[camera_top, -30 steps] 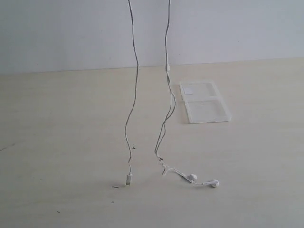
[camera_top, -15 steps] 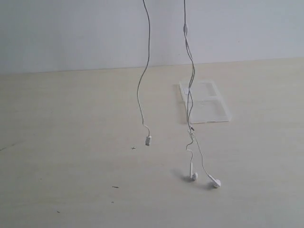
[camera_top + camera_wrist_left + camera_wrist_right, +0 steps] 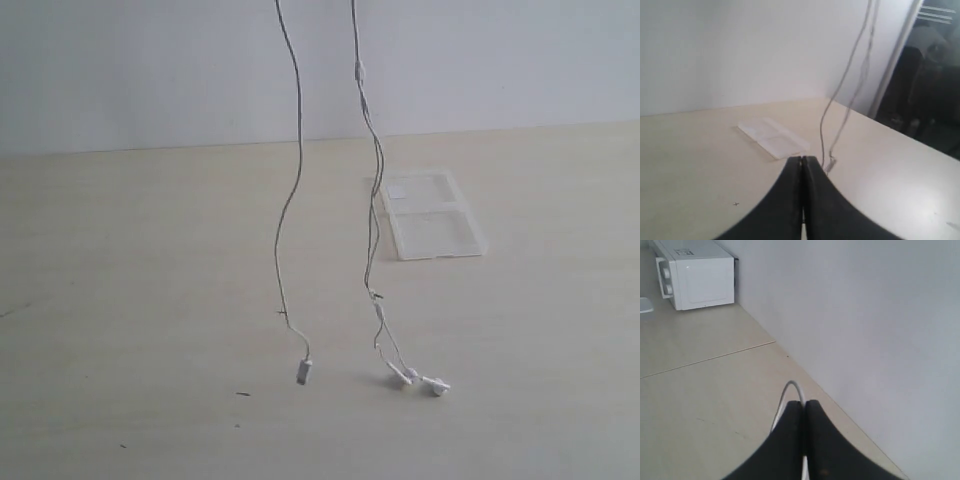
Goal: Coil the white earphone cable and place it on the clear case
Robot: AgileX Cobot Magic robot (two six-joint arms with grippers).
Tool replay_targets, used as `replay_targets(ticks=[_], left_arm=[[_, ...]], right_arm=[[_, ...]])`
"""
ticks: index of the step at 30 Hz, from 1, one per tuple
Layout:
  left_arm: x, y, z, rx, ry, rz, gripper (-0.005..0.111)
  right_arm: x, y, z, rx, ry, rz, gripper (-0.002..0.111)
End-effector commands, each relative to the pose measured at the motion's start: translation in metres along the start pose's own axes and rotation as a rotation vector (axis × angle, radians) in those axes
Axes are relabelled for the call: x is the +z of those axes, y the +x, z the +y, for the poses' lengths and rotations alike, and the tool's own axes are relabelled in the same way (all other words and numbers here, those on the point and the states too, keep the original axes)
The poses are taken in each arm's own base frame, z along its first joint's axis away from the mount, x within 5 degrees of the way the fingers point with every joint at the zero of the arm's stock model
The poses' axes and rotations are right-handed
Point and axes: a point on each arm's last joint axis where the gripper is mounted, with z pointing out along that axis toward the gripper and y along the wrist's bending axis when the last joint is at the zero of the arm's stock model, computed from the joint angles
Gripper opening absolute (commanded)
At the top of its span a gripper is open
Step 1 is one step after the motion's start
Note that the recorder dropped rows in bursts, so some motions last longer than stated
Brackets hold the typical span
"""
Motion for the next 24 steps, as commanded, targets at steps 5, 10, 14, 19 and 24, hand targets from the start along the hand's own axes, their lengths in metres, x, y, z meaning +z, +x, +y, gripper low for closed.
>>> replay_targets(ticks=[5,10,14,19,24], left_arm=[[0.033,-0.023,-0.003,0.045,0.13,0.104,0.0],[0.058,-0.042,0.0,0.088,0.185,0.147,0.0],[0.081,-0.042,0.006,0.083,0.253,0.214,0.0],[0.121,-0.038,0.026,0.03,0.263,0.314,0.017],[0.141,-0.036,0.034,-0.012,0.298,0.351,0.07]], right_arm=[[-0.017,-0.012,-0.005,0.026,0.093,-0.078,0.0],[-0.022,-0.021,-0.006,0.029,0.117,-0.162,0.0],[-0.021,-0.022,-0.005,0.036,0.101,-0.172,0.0],[-0.021,-0.026,-0.005,0.048,0.103,-0.214,0.0],[-0.012,-0.024,-0.008,0.072,0.099,-0.203,0.0]])
